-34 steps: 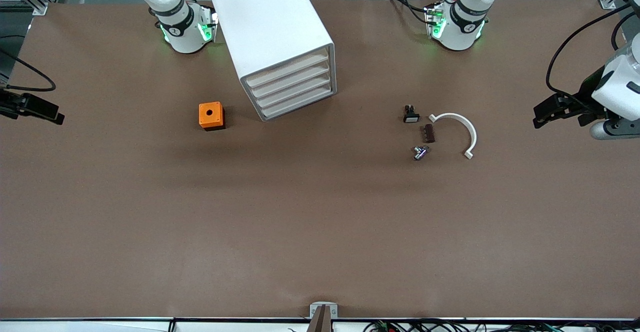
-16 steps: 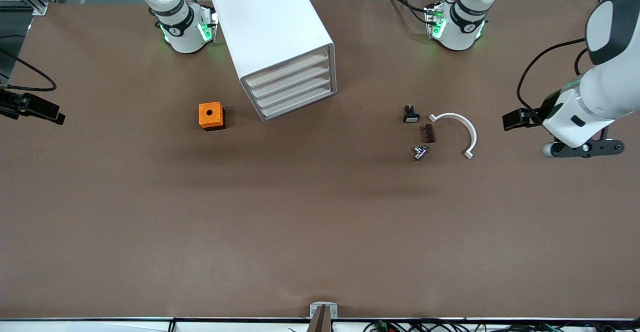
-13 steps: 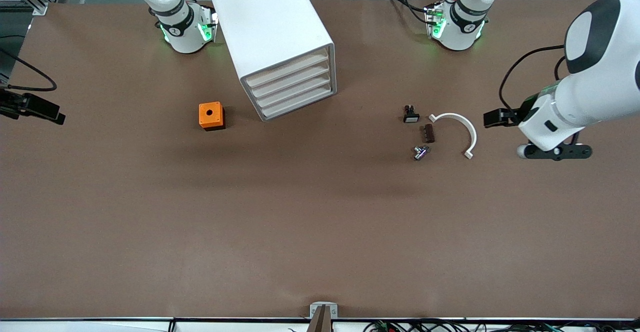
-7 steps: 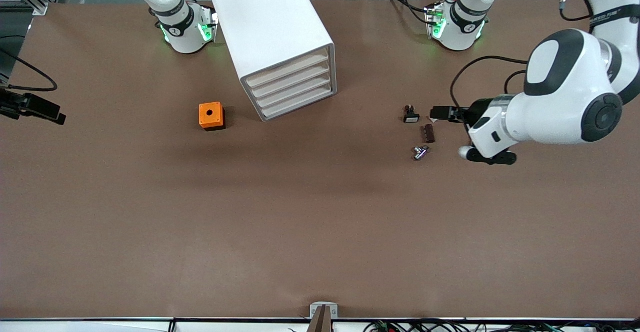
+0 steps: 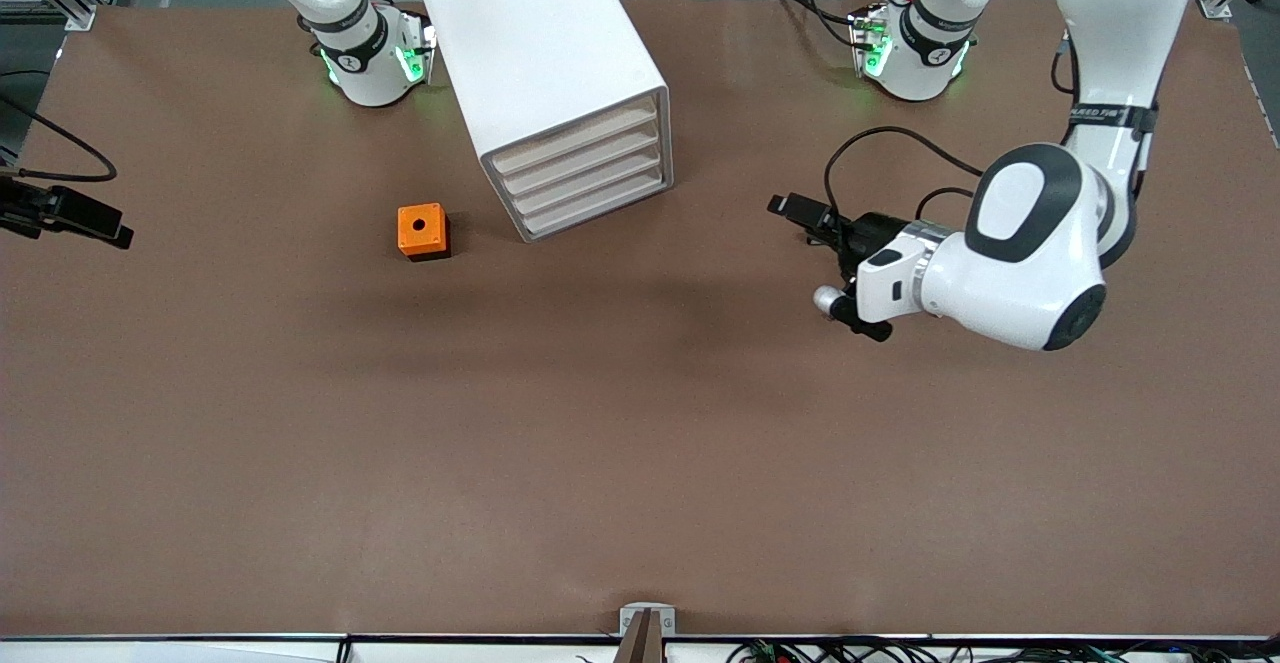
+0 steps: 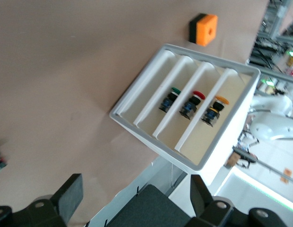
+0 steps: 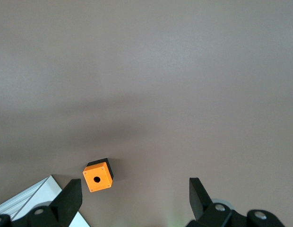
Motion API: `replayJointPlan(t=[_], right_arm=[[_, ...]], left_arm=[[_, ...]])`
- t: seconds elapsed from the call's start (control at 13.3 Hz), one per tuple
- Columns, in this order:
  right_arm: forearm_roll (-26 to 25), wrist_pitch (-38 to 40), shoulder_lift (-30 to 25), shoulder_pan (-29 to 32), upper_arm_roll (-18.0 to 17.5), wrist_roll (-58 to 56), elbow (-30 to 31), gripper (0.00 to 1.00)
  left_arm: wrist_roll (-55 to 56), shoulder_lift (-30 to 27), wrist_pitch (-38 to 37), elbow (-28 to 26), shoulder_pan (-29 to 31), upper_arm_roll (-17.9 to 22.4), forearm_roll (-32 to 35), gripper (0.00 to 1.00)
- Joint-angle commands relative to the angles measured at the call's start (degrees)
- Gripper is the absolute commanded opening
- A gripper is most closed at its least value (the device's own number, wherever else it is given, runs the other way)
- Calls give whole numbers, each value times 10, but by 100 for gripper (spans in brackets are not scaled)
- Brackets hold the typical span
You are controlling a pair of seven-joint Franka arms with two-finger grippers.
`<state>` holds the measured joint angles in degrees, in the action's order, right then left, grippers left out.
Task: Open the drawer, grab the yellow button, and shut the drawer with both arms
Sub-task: 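Move the left gripper toward the white cabinet's drawer handle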
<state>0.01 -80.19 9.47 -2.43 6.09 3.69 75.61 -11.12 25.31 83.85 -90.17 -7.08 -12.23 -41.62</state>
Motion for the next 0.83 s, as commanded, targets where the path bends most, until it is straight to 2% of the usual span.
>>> replayJointPlan(t=[0.0, 0.3, 0.53, 0.75], right_arm=[[-7, 2, -2, 6, -6, -3, -5, 100], [-7, 2, -2, 7, -6, -3, -5, 100], [-7, 3, -2, 7, -6, -3, -5, 100], [-7, 2, -2, 6, -6, -3, -5, 100]], left_arm=[[-42, 24, 1, 4, -7, -5, -23, 100], [-72, 49, 2, -26, -9, -32, -119, 100], [-143, 54, 11, -80, -22, -39, -214, 100], [-183, 64, 30, -92, -51, -39, -243, 100]])
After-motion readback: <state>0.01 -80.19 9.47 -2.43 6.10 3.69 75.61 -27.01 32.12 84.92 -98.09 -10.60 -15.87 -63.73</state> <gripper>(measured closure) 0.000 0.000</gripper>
